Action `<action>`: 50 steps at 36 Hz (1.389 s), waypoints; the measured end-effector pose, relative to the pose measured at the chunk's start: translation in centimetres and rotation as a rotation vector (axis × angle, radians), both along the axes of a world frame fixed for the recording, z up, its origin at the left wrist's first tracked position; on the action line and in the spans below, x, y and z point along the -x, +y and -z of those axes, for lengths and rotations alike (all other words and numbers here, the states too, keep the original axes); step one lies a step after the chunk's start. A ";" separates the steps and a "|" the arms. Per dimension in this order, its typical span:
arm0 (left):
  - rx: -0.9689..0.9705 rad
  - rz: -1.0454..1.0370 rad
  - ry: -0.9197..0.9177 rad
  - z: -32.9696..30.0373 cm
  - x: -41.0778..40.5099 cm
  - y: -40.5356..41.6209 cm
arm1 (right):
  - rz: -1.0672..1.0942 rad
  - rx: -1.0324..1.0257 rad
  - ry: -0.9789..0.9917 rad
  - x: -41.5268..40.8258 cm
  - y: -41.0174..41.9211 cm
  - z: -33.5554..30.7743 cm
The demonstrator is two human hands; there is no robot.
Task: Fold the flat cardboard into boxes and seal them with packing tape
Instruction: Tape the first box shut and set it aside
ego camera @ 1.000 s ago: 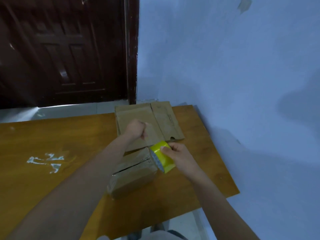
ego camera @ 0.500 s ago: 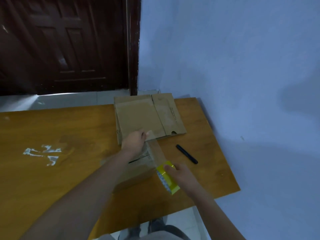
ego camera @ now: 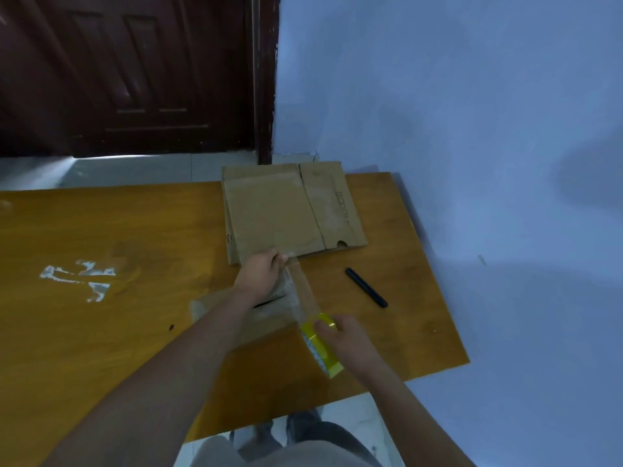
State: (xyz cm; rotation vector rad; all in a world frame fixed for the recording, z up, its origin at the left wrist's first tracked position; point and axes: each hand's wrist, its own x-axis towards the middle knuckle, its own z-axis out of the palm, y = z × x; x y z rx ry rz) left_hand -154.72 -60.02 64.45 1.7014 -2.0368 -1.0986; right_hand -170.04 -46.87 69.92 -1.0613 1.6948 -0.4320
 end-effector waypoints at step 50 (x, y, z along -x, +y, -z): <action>-0.511 0.153 -0.192 1.2 0.1 -4.5 | -0.146 -0.008 0.046 0.0 -0.8 3.3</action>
